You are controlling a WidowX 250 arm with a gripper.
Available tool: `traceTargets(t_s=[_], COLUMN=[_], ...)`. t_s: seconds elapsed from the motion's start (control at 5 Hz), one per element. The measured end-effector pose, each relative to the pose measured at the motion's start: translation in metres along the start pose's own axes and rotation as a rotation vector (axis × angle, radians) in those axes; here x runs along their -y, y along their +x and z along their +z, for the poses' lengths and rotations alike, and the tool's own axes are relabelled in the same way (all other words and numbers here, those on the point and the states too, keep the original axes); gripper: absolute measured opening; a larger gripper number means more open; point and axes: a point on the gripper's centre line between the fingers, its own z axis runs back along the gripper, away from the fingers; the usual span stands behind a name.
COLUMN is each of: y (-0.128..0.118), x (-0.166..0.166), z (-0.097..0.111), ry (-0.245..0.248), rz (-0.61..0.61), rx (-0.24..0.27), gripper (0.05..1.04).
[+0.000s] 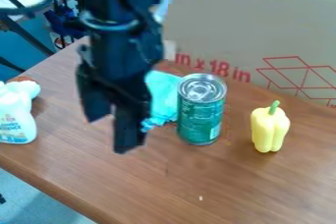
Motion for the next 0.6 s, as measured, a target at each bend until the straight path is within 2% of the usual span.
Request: traceTargets(t_s=[0.2, 0.4, 0.6], y=[-0.028, -0.045, -0.064], x=[-0.018, -0.037, -0.05], z=[0.006, -0.001, 0.0], ry=[0.003, 0.01, 0.029], rz=[0.075, 0.222, 0.324], rx=[-0.011, 0.013, 0.048], gripper=[1.002, 1.002, 1.002])
